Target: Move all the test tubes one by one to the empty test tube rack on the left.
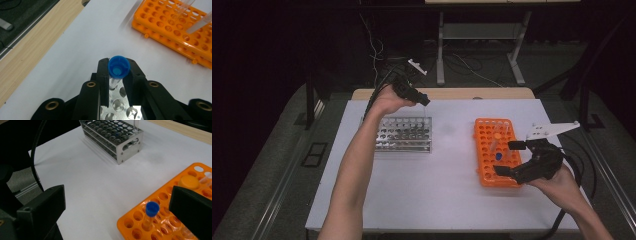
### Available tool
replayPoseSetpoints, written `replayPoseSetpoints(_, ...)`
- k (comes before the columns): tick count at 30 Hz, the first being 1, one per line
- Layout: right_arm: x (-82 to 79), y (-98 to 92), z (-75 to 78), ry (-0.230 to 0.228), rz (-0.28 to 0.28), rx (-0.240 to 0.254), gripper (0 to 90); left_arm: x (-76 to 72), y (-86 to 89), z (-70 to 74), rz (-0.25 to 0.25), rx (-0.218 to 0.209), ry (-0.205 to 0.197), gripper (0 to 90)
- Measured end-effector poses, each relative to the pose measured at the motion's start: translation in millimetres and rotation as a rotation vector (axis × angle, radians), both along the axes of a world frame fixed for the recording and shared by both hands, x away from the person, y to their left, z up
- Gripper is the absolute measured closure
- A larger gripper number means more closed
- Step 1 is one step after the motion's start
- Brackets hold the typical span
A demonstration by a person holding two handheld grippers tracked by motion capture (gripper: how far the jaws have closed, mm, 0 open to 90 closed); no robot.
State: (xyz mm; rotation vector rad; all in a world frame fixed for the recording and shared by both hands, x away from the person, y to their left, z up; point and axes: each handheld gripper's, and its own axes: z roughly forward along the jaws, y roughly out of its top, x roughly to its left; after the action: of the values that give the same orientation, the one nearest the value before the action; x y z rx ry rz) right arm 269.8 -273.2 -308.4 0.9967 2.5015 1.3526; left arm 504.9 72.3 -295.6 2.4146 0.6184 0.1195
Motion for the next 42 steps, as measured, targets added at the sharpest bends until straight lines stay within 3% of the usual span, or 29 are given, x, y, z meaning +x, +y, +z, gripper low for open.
replayPoseSetpoints(20,-8.7,-17.1,-24.1,0.027,-0.030,0.014,0.3,4.3,-11.8,-30.2,0.000,0.057,0.045,74.3)
replayPoseSetpoints(29,-7.4,-18.3,-38.8,0.048,-0.031,0.002,0.3,3.3,-6.2,-41.9,0.010,0.041,0.072,73.4)
replayPoseSetpoints(34,-5.3,-18.4,-47.5,0.059,-0.032,-0.005,0.3,1.9,-1.8,-41.6,0.016,0.033,0.087,64.8)
replayPoseSetpoints(42,-0.2,-16.3,-60.7,0.076,-0.029,-0.038,0.4,-8.9,14.6,-28.2,0.058,-0.050,0.080,47.6)
